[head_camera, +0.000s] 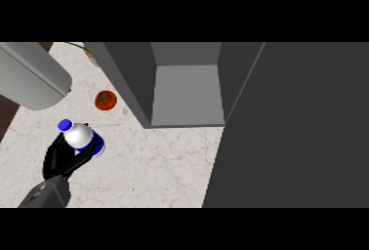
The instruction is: Pick up the bottled water, place it into the cabinet and close the cabinet
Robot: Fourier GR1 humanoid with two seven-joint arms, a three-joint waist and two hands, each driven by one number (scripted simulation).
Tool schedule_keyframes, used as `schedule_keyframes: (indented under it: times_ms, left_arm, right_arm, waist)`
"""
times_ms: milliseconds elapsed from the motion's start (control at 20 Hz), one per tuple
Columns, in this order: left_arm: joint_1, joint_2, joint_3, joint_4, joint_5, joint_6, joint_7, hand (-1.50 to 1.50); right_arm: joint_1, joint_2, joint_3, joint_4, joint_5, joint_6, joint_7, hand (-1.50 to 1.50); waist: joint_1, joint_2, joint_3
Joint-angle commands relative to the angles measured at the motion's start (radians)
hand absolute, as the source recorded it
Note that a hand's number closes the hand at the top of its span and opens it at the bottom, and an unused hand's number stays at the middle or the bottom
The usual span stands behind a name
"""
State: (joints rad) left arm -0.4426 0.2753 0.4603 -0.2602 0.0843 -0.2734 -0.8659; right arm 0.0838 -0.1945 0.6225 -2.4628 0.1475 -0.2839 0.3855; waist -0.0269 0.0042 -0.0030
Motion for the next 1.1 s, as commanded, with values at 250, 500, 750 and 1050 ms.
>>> schedule_keyframes:
  times_ms: [250, 500, 750, 1050]
  left_arm:
    - [-0.011, -0.021, -0.107, -0.032, -0.13, 0.148, -0.192, 1.5]
    - [-0.075, -0.123, -0.157, -0.057, -0.174, 0.263, -0.194, 1.5]
    - [-0.053, -0.247, -0.243, -0.126, -0.221, 0.232, -0.235, 1.5]
    - [-0.099, -0.273, -0.293, -0.216, -0.107, 0.197, -0.084, 1.5]
  right_arm:
    - [0.024, -0.046, -0.003, -0.092, 0.036, 0.002, 0.016, -1.5]
    - [0.014, -0.052, -0.005, -0.078, 0.052, -0.013, 0.028, -1.5]
    - [-0.002, -0.031, 0.003, -0.045, 0.05, -0.042, 0.016, -1.5]
    - [0.043, -0.074, 0.019, -0.124, 0.071, -0.056, 0.055, -1.5]
  waist:
    - [-0.003, -0.001, 0.001]
    - [0.002, -0.003, 0.002]
    - [0.018, -0.007, 0.003]
    - [0.015, -0.011, 0.003]
